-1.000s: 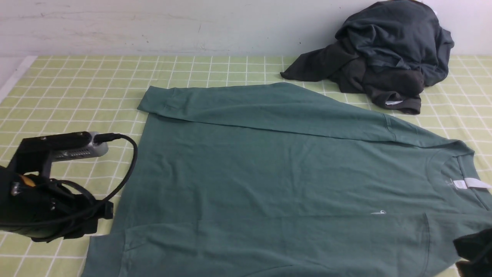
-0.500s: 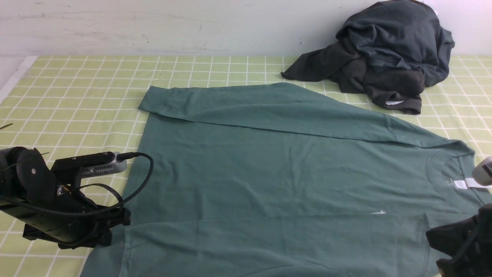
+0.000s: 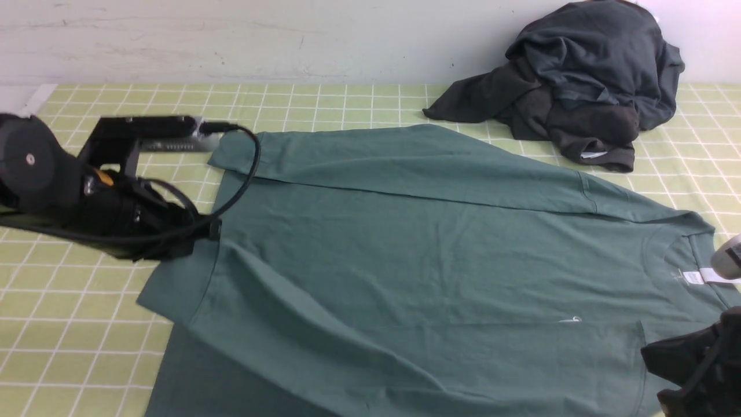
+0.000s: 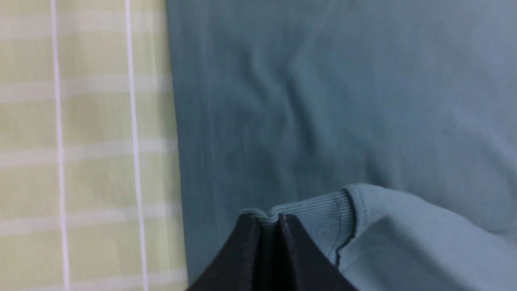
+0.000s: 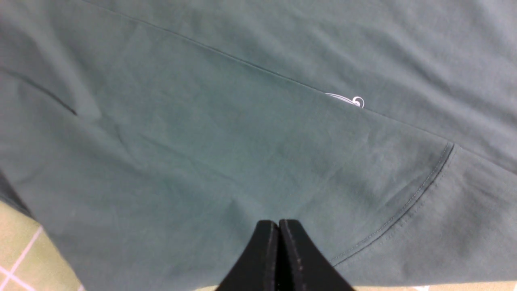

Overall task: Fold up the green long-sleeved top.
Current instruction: Use the left arm to drag and place the cuff at the centered position on the left edge of the fabric

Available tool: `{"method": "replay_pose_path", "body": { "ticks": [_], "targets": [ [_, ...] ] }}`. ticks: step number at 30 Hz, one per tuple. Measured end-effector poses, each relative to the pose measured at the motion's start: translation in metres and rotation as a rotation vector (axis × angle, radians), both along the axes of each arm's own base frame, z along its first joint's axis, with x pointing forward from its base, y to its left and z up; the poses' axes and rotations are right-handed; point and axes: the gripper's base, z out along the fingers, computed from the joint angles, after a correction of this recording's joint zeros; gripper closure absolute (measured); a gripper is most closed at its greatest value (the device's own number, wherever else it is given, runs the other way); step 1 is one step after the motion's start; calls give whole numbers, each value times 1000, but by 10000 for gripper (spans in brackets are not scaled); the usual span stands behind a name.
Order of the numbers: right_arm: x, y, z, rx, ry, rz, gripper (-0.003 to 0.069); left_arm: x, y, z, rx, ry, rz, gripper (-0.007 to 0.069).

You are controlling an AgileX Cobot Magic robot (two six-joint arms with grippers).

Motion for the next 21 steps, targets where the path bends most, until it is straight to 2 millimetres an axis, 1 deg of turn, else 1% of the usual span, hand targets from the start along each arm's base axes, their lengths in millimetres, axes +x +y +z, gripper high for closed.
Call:
{"method": "replay_pose_path", "body": {
  "ticks": [1, 3, 4, 5, 6, 7, 8, 9, 10, 11, 14, 15, 16, 19, 21],
  "targets": [
    [0, 0, 0, 0, 0, 0, 673, 2, 0, 2, 1, -9, -1, 598],
    [0, 0, 0, 0, 0, 0, 673, 17, 1, 13, 24, -51, -7, 598],
    [0, 0, 0, 0, -1, -1, 673, 25, 2, 14, 34, -59, -7, 598],
    [0, 0, 0, 0, -1, -1, 673, 27, 3, 14, 35, -58, -4, 598],
    [0, 0, 0, 0, -1, -1, 673, 39, 5, 12, 46, -59, 0, 598],
    [0, 0, 0, 0, -1, -1, 673, 52, 7, 7, 48, -45, 7, 598],
    [0, 0, 0, 0, -1, -1, 673, 60, 8, 2, 50, -33, 12, 598],
    [0, 0, 0, 0, -1, -1, 673, 62, 9, 1, 51, -31, 13, 598],
    [0, 0, 0, 0, -1, -1, 673, 76, 10, -8, 56, -2, 15, 598],
    [0, 0, 0, 0, -1, -1, 673, 82, 10, -12, 58, 10, 15, 598],
    [0, 0, 0, 0, -1, -1, 673, 115, 9, -36, 66, 112, 2, 592],
    [0, 0, 0, 0, -1, -1, 673, 123, 9, -39, 67, 123, -2, 583],
    [0, 0, 0, 0, -2, -1, 673, 128, 8, -42, 67, 139, -4, 572],
    [1, 0, 0, -3, -7, 2, 673, 158, 9, -47, 65, 143, -6, 500],
    [1, 0, 0, -11, -16, 12, 673, 183, 15, -48, 60, 103, 11, 421]
  ]
}}
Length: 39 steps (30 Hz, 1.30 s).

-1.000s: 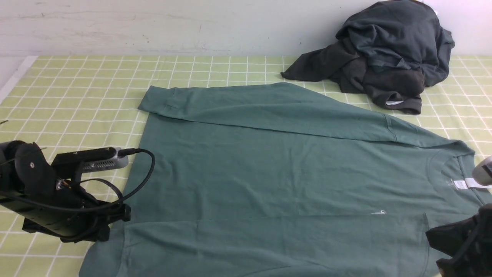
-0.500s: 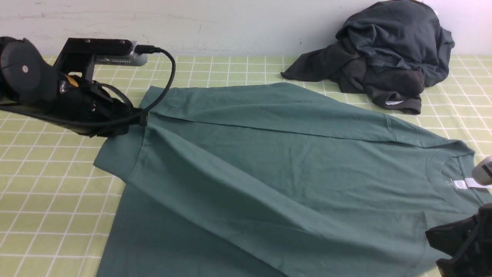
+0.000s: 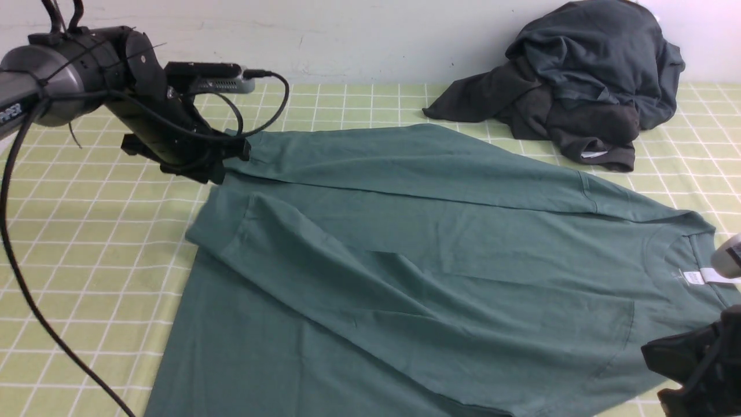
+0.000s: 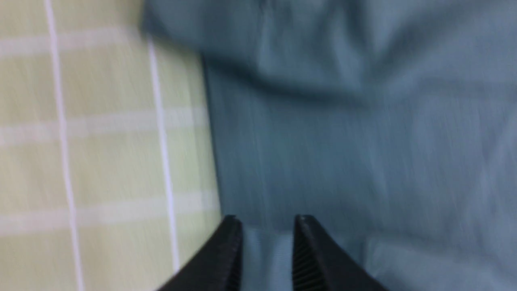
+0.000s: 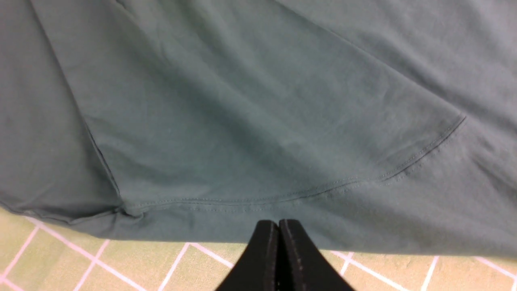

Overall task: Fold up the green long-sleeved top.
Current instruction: Use the left arm to drag and place the cuff at the centered position on the left edge of the fabric, then use the left arm to clamp the cuff farthest from it, then use the left arm to drag and drop the cuff onto the cuff closest to the left arm

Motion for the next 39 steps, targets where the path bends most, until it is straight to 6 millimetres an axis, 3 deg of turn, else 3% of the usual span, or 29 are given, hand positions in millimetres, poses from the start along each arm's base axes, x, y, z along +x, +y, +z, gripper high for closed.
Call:
{"method": "replay_pose_path", "body": {
  "ticks": [3, 7, 11, 13, 18, 22, 24, 26, 30, 34, 37, 38, 39],
  "targets": [
    [0, 0, 0, -3, -7, 4, 673, 28, 11, -4, -20, -59, 54, 335],
    [1, 0, 0, -12, -15, 6, 673, 63, 27, -28, -36, -131, 132, 253],
    [1, -1, 1, -25, -25, 11, 673, 76, 31, -53, -32, -129, 141, 248],
    [2, -1, 1, -34, -30, 19, 673, 80, 25, -67, -12, -112, 112, 314],
    [2, -2, 1, -40, -33, 24, 673, 74, 8, -59, 39, -67, -13, 582],
    [2, -2, 1, -42, -33, 24, 673, 61, -2, -30, 65, -12, -97, 616],
    [2, -2, 1, -43, -32, 25, 673, 41, -10, 19, 68, 14, -135, 618],
    [2, -1, 1, -40, -32, 24, 673, 25, -14, 53, 55, 18, -130, 618],
    [1, 0, 1, -22, -23, 19, 673, -3, -14, 101, 31, -13, -66, 618],
    [0, 0, 0, -22, -11, 23, 673, -46, -7, 104, 63, 98, -22, 618],
    [0, 0, 0, -11, -11, 20, 673, -78, -4, 81, 75, 227, -23, 618],
    [0, 0, 1, -10, -11, 19, 673, -78, -4, 81, 75, 227, -23, 618],
    [0, 1, 1, 0, -10, 16, 673, -95, -2, 63, 88, 310, -25, 617]
  ]
}}
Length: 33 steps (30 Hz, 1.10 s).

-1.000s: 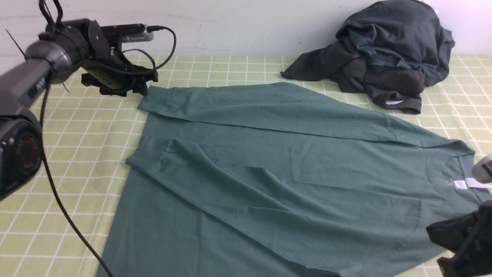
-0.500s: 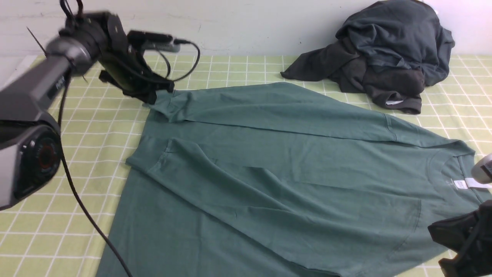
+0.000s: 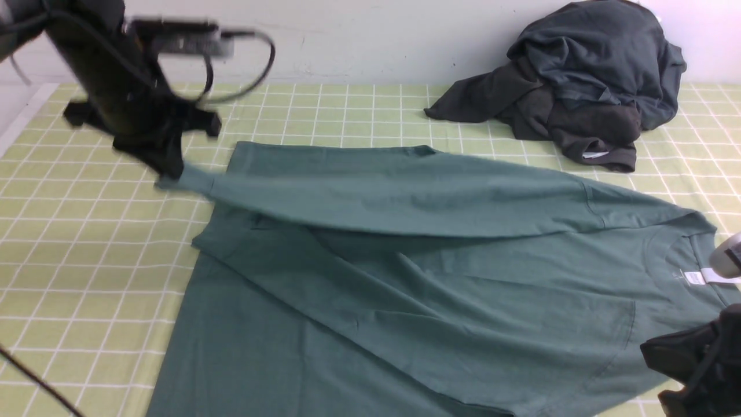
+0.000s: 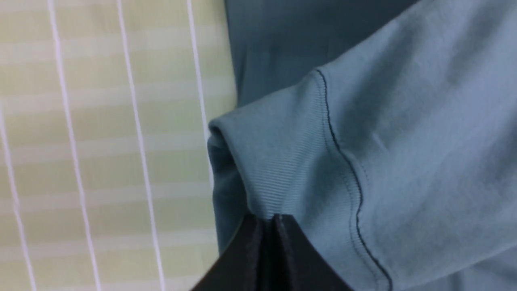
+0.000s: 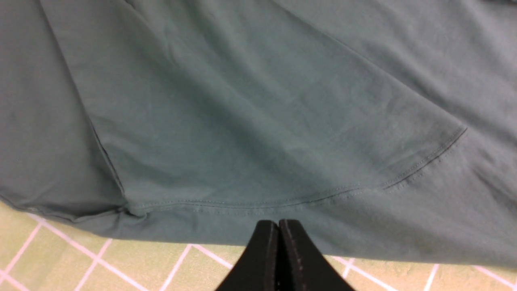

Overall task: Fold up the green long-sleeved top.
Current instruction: Use the left arm to drag and drop the cuff onto the cuff closest to the left arm, then use both arms simultaneously to clamp the lower edge of the clothing fabric

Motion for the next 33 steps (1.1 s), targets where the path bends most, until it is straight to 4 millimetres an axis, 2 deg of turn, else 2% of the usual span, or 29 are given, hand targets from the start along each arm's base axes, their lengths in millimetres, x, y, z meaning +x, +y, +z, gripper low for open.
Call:
{"method": "replay_pose_path", "body": {
  "ticks": [1, 2, 4, 5, 7, 10, 12, 14, 16, 17, 21, 23, 24, 25, 27, 33],
  "targets": [
    [0, 0, 0, 1, 1, 0, 673, -2, 0, -2, 2, 9, 0, 617],
    [-1, 1, 1, 15, 0, -5, 673, -14, 2, -20, 25, 77, -4, 611],
    [-1, 1, 1, 31, 2, -10, 673, -23, 5, -41, 48, 131, -8, 589],
    [-1, 2, 1, 33, 2, -11, 673, -23, 5, -42, 50, 131, -8, 586],
    [-1, 3, 1, 45, 9, -6, 673, -32, 7, -58, 65, 174, -25, 514],
    [-2, 4, 1, 49, 15, 7, 673, -39, 7, -57, 68, 195, -41, 428],
    [-3, 5, 1, 52, 18, 22, 673, -53, 7, -51, 60, 197, -44, 334],
    [-3, 5, 1, 58, 20, 33, 673, -74, 4, -43, 58, 195, -67, 259],
    [-4, 7, 2, 71, 24, 37, 673, -100, -3, -46, 67, 201, -146, 228],
    [-4, 7, 2, 74, 23, 41, 673, -113, -9, -46, 74, 168, -227, 222],
    [-4, 8, 2, 74, 14, 68, 673, -158, -32, -73, 114, 85, -653, 215],
    [-4, 9, 2, 76, 13, 80, 673, -171, -38, -88, 139, 55, -857, 215],
    [-4, 9, 2, 78, 13, 80, 673, -175, -39, -92, 141, 62, -884, 215],
    [-4, 10, 3, 82, 11, 83, 673, -183, -42, -102, 158, 49, -1015, 215],
    [-4, 10, 3, 90, 8, 89, 673, -195, -41, -118, 177, 38, -1153, 228],
    [-5, 11, 3, 92, 16, 98, 673, -197, -41, -127, 189, -5, -1173, 328]
  ]
}}
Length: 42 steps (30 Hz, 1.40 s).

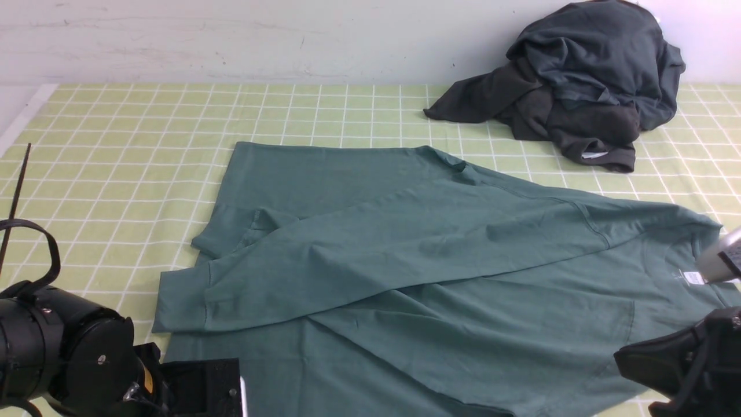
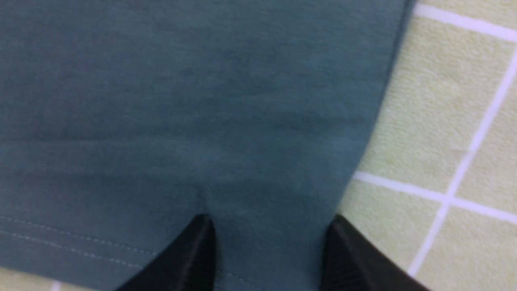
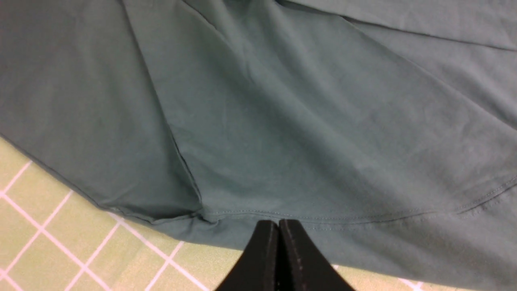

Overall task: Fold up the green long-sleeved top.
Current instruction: Use both arms simultaneously to clamp the lower edge of the clothing fabric

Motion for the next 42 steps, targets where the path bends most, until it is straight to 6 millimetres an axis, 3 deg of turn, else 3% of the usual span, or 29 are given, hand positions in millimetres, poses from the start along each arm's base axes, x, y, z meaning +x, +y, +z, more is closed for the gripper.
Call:
{"method": "replay_pose_path", "body": {
  "ticks": [9, 14, 18, 20, 24, 26, 27, 29, 36, 42],
  "targets": [
    [-5, 3, 1, 14, 26, 51, 673, 3, -2, 10, -36, 26, 300, 594],
    [-17, 9, 22, 51, -147, 180, 673, 0, -1, 36, -65, 47, 560, 619],
    [-13, 9, 34, 8, -331, 230, 659, -5, 1, 47, -80, 42, 616, 619],
    [-7, 6, 34, -86, -415, 270, 612, -6, 2, 49, -81, 42, 626, 619],
    [8, 3, 19, -247, -400, 348, 490, -7, 2, 48, -82, 48, 631, 619],
    [21, -1, -3, -396, -322, 440, 379, -7, 1, 48, -84, 50, 634, 619],
    [23, -1, -5, -408, -315, 449, 365, -7, 1, 48, -85, 50, 635, 619],
    [35, -5, -27, -539, -240, 547, 314, -7, 0, 49, -95, 58, 645, 619],
    [62, -12, -80, -726, -95, 727, 335, -9, -5, 49, -144, 100, 677, 619],
    [69, -11, -101, -730, -29, 767, 389, -9, -5, 49, -152, 107, 680, 619]
  ]
}}
